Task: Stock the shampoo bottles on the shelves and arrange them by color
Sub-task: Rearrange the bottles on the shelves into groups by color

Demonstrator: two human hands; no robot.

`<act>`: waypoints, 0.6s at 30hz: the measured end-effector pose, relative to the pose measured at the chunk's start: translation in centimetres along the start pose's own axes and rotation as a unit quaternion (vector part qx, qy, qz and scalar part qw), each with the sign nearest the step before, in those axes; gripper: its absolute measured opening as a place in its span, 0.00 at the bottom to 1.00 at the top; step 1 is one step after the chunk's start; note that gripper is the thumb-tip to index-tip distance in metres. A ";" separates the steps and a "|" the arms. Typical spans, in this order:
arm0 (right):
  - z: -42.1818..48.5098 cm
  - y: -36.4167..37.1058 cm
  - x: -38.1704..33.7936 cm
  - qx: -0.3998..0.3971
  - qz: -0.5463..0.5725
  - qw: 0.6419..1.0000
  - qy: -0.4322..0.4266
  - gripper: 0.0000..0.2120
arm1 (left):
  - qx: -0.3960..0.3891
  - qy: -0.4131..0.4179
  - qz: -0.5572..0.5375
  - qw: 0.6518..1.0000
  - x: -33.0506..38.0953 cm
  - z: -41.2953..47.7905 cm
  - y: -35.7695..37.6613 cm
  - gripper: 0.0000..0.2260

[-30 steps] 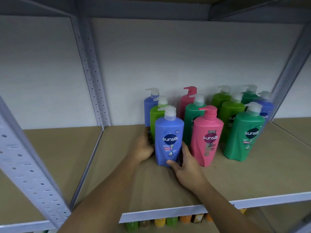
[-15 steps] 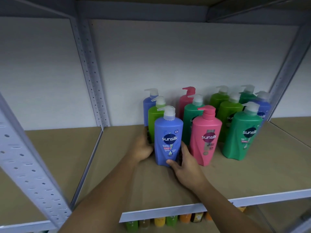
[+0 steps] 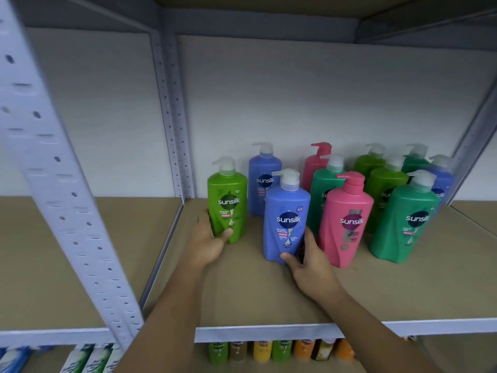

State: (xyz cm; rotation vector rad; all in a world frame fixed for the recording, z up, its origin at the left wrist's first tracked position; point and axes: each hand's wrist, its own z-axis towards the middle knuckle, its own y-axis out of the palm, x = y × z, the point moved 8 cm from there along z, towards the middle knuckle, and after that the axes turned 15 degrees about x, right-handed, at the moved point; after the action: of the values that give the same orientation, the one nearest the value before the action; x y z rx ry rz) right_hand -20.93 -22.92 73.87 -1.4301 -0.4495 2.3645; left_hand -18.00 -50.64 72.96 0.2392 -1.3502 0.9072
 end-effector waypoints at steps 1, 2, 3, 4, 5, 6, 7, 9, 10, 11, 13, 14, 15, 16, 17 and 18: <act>0.0 0.0 -0.1 0.000 -0.001 1.000 0.001 0.39 | 0.009 0.001 0.010 1.000 -0.2 0.2 -0.7 0.27; 0.0 0.0 -0.2 0.000 -0.002 1.000 0.004 0.38 | 0.013 0.001 0.015 1.000 -0.4 0.3 -1.3 0.28; -0.1 0.0 -0.3 0.000 -0.004 1.000 0.005 0.38 | 0.019 0.002 0.015 1.000 -0.7 0.7 -1.9 0.29; -0.1 0.0 -0.4 0.001 -0.004 1.000 0.006 0.38 | 0.025 -0.001 0.009 1.000 -1.6 1.2 -2.3 0.30; -0.2 0.0 -0.4 0.001 -0.005 1.000 0.008 0.37 | 0.033 -0.007 0.003 0.999 -2.2 1.6 -2.7 0.31; -0.2 0.0 -0.4 0.002 -0.005 1.000 0.008 0.37 | 0.039 -0.011 -0.001 0.999 -2.7 1.8 -3.0 0.31; -0.2 0.1 -0.5 0.002 -0.005 1.000 0.009 0.36 | 0.046 -0.016 0.005 0.999 -2.9 1.8 -3.3 0.31; -0.1 0.3 -0.5 -0.002 -0.008 1.000 0.014 0.36 | 0.064 -0.017 0.032 0.997 -2.4 1.3 -3.9 0.30; 0.0 0.4 -0.5 -0.004 -0.009 1.000 0.017 0.35 | 0.074 -0.014 0.053 0.996 -2.2 0.9 -4.0 0.30; 0.1 0.6 -0.5 -0.006 -0.010 1.000 0.018 0.35 | 0.082 -0.008 0.077 0.994 -1.8 0.4 -4.3 0.29; 0.3 1.0 -0.7 -0.008 -0.007 1.000 0.019 0.34 | 0.085 -0.007 0.138 0.987 -1.4 -0.8 -4.5 0.28; 0.4 1.4 -0.8 -0.008 -0.005 1.000 0.020 0.33 | 0.077 -0.006 0.189 0.979 -1.5 -1.4 -4.4 0.30; 0.6 1.6 -0.8 -0.009 -0.005 1.000 0.022 0.32 | 0.066 0.008 0.247 0.967 -1.2 -2.2 -4.1 0.32; 0.8 2.0 -0.9 -0.010 -0.006 1.000 0.025 0.32 | 0.057 0.028 0.300 0.952 -1.1 -2.9 -3.8 0.35; 1.0 2.2 -0.9 -0.011 -0.006 1.000 0.028 0.31 | 0.053 0.050 0.340 0.938 -0.8 -3.6 -3.5 0.36; 1.3 2.6 -0.9 -0.012 -0.004 0.999 0.033 0.31 | 0.047 0.066 0.373 0.924 -0.9 -4.3 -3.1 0.35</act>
State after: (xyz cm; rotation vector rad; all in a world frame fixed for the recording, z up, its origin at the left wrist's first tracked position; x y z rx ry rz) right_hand -22.01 -25.71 74.00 -1.5105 -0.4655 2.3053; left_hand -12.74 -50.30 72.15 -0.2889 -1.2777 1.5937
